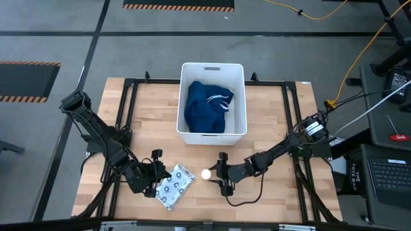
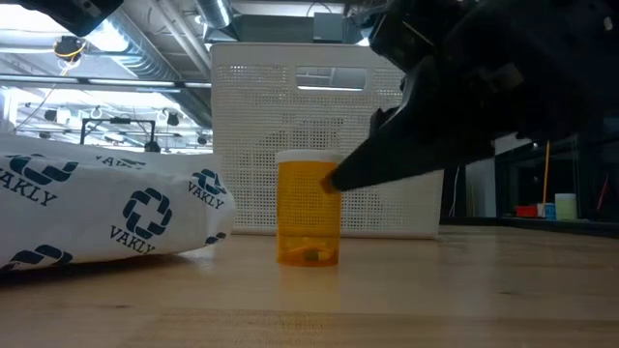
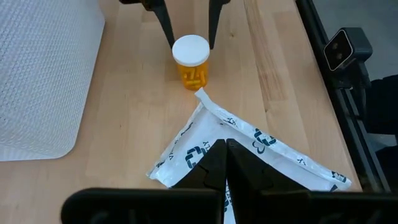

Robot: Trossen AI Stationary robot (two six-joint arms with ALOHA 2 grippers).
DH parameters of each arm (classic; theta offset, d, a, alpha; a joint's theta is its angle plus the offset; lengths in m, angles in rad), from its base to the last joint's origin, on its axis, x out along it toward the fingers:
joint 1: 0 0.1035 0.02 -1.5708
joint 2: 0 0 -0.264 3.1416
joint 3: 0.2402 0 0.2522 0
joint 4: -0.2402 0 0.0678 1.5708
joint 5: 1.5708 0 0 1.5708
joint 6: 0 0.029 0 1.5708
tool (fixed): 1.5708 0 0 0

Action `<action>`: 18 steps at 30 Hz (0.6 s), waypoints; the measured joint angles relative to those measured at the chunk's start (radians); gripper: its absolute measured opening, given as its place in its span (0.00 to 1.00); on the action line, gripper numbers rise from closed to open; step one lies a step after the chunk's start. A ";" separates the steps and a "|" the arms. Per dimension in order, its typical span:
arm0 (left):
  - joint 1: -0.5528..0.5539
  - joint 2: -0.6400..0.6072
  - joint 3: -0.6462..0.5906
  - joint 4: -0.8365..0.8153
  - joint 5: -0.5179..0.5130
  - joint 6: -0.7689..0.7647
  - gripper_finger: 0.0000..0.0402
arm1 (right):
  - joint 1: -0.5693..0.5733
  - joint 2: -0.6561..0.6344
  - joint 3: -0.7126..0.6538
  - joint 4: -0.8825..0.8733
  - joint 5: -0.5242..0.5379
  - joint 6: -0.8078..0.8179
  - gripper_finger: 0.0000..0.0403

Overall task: Pick & place medical supplies in basket/bin
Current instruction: Put the orange pill bottle into the white bin

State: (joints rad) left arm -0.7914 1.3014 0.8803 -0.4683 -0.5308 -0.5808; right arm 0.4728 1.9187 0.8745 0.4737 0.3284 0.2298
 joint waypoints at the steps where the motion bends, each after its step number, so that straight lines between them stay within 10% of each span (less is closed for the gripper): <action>1: 0.000 0.000 0.000 0.000 0.000 0.000 0.01 | 0.000 0.009 0.000 0.010 0.000 0.000 0.58; 18: 0.000 0.000 0.000 -0.003 0.000 0.000 0.02 | -0.031 0.053 0.000 0.108 0.000 -0.003 0.58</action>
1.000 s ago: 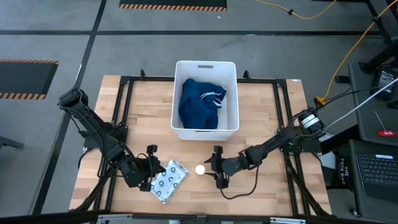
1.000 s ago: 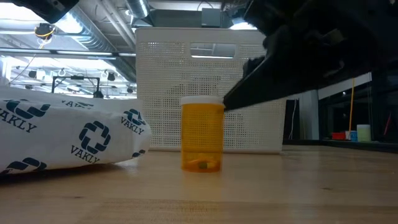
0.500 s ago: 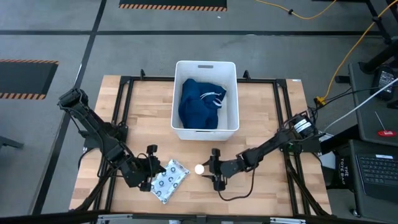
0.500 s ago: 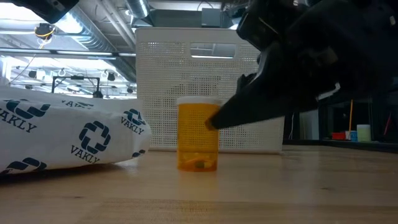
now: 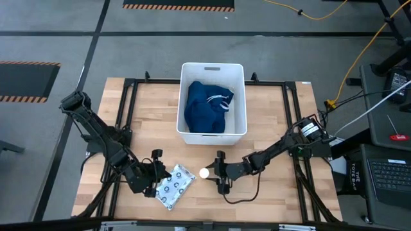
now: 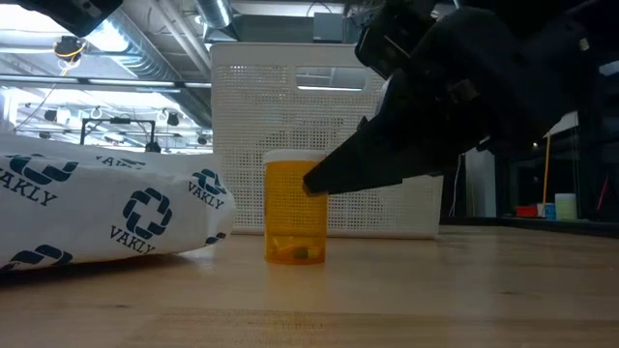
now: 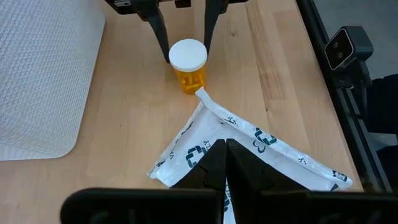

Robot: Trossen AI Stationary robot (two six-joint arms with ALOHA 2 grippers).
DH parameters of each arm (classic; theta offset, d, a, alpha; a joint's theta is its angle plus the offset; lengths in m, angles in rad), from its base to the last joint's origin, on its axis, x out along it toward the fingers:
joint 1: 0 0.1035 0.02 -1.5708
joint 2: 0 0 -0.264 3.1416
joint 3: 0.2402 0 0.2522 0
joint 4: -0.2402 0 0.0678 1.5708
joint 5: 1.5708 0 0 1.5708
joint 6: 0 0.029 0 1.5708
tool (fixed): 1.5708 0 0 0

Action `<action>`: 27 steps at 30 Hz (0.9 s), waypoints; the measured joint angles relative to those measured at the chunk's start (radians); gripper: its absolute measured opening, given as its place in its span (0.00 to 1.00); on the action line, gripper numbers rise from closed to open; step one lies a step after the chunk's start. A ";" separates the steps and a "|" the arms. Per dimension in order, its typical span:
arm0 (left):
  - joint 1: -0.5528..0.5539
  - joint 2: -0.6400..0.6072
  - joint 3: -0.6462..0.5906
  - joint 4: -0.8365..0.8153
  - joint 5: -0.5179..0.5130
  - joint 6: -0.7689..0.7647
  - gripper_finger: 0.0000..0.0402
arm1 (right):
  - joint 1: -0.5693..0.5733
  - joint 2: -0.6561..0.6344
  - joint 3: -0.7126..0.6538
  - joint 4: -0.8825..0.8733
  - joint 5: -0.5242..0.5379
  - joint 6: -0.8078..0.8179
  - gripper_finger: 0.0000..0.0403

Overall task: Pick & place medical supplies in basket/bin
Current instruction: Put the orange pill bottle into the white bin

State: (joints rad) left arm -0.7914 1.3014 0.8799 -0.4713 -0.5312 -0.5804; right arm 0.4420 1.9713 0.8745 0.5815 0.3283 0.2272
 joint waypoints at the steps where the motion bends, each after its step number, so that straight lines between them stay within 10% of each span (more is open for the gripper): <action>1: 0.000 0.000 0.000 0.000 0.000 0.000 0.02 | 0.000 0.000 0.000 0.000 0.000 0.000 0.58; 27: 0.000 0.000 -0.001 -0.001 -0.001 0.000 0.01 | -0.007 0.100 0.039 0.110 -0.016 0.000 0.58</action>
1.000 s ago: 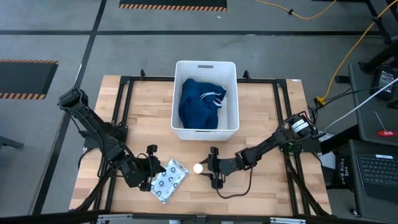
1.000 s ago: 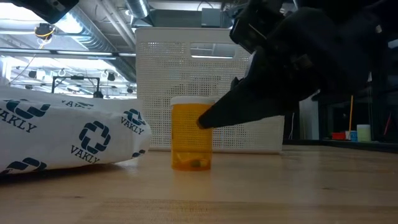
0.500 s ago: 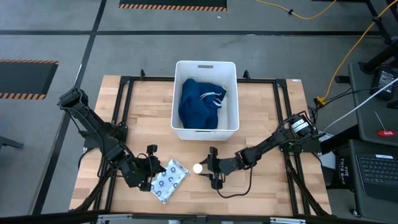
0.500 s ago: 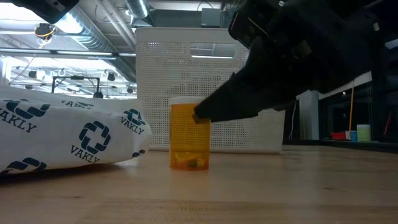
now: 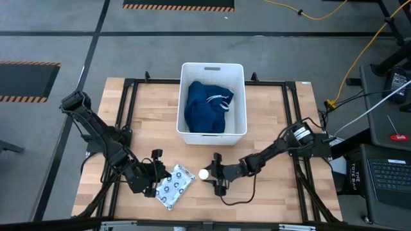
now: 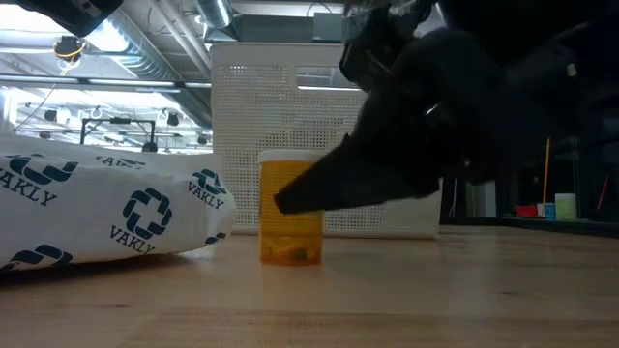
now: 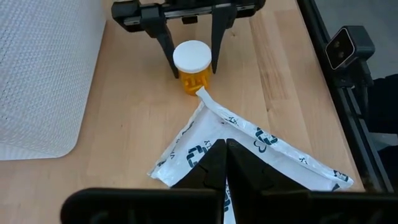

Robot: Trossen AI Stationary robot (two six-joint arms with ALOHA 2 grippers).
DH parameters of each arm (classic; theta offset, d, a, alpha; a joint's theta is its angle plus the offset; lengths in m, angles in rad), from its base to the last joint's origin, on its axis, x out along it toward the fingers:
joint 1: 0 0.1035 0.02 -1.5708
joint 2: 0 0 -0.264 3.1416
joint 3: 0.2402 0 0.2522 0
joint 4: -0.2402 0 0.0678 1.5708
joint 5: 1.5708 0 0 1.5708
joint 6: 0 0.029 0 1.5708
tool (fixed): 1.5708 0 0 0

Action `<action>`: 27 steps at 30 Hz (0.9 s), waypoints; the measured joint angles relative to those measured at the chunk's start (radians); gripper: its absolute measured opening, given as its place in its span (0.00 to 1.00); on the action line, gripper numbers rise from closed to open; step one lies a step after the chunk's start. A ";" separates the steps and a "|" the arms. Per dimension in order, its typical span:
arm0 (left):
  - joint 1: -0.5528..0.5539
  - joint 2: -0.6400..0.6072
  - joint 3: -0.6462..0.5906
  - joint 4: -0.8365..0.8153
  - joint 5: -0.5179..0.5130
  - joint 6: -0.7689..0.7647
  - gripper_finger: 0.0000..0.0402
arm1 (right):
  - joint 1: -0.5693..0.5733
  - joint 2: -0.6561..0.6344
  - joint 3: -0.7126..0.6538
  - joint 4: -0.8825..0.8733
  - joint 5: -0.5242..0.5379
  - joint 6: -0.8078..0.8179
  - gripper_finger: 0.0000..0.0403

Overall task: Pick & place medical supplies in basket/bin
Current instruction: Put the orange pill bottle into the white bin

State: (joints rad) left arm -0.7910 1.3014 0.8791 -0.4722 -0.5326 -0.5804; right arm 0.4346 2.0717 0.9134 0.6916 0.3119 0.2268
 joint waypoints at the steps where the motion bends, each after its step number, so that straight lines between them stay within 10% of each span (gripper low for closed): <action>1: 0.000 0.000 0.000 0.000 0.000 0.000 0.01 | -0.003 0.006 0.003 0.001 0.000 0.000 0.58; 27: 0.000 0.000 0.000 -0.001 0.002 0.000 0.01 | -0.014 -0.016 0.013 0.047 -0.040 -0.015 0.45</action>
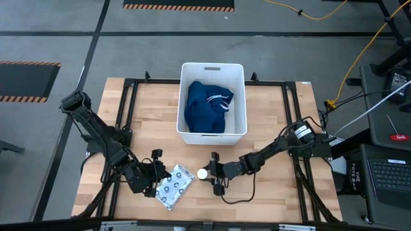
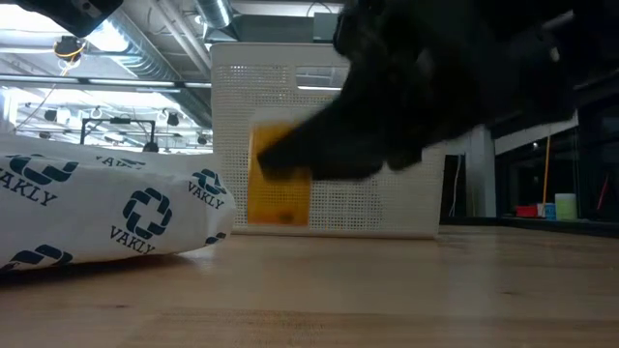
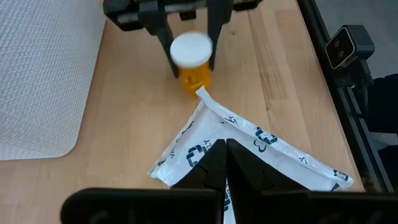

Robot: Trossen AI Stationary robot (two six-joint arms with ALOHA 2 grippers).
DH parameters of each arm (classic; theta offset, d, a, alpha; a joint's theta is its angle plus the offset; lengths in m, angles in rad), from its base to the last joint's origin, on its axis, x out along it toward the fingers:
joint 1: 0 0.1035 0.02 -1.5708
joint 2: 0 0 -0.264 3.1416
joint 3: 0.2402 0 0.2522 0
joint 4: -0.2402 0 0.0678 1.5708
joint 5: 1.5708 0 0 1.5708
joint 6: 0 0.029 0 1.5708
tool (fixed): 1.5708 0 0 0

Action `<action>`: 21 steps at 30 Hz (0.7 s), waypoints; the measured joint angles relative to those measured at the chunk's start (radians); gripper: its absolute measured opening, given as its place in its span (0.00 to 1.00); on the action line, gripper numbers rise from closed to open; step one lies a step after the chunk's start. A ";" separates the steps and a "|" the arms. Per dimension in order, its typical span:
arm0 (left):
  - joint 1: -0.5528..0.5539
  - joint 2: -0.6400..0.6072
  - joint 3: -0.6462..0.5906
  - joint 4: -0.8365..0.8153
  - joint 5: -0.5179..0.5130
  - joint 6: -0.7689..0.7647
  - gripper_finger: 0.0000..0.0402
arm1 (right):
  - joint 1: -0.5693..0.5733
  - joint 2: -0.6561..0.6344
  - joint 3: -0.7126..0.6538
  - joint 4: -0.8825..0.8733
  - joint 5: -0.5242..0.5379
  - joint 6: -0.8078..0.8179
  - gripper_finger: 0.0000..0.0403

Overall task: Pick & place medical supplies in basket/bin
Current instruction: Put the orange pill bottle into the white bin

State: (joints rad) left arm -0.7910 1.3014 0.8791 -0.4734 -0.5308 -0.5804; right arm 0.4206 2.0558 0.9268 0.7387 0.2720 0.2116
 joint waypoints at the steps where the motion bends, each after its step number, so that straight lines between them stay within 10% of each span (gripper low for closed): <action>1: 0.000 0.000 0.000 0.000 0.000 0.000 0.01 | 0.000 -0.012 0.000 0.003 -0.014 -0.012 0.45; 21: 0.022 0.000 0.000 0.006 -0.241 0.158 0.02 | 0.002 -0.507 0.000 -0.241 -0.046 -0.325 0.46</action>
State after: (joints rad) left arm -0.7689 1.3014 0.8791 -0.4675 -0.7716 -0.4228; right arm 0.4225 1.5492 0.9268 0.4979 0.2264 -0.1130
